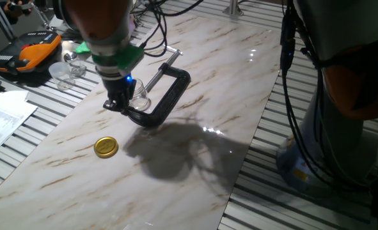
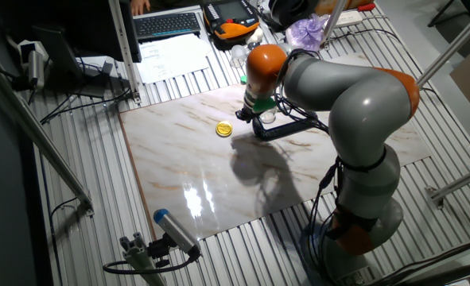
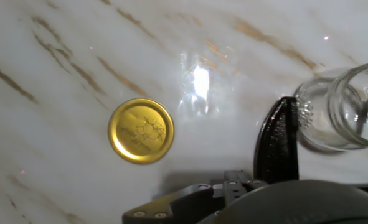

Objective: Screw the lid onto the jar

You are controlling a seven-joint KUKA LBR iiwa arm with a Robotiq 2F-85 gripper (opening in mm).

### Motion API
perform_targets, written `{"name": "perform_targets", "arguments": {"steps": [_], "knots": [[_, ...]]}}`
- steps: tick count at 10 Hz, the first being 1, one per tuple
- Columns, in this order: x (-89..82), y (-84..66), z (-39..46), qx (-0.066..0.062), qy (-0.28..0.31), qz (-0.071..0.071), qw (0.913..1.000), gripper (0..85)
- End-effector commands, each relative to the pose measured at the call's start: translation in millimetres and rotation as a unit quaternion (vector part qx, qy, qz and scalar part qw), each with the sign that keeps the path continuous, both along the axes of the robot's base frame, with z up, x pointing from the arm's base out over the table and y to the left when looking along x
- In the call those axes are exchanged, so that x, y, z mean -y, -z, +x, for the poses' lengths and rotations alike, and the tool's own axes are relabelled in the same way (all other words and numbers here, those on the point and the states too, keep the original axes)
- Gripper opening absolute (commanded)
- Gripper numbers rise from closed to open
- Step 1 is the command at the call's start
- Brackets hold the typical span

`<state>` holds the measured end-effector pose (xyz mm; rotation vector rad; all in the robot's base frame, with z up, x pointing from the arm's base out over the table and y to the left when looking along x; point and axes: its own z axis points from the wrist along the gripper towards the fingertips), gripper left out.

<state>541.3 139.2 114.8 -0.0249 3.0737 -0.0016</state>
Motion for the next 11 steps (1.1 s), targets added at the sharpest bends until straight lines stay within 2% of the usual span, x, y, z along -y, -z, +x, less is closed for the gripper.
{"name": "perform_targets", "arguments": {"steps": [1,4,5,7,11], "knots": [[-2.7,3.8,1.7,0.001,-0.001,0.0,1.0,0.0],[-11.4,16.2,6.1,0.008,0.001,0.002,1.0,0.0],[-15.2,17.4,8.5,0.008,0.003,0.002,1.0,0.0],[-27.3,19.7,14.7,0.009,0.011,-0.008,0.9999,0.0],[-42.6,25.5,20.8,0.012,0.02,-0.005,0.9997,0.0]]}}
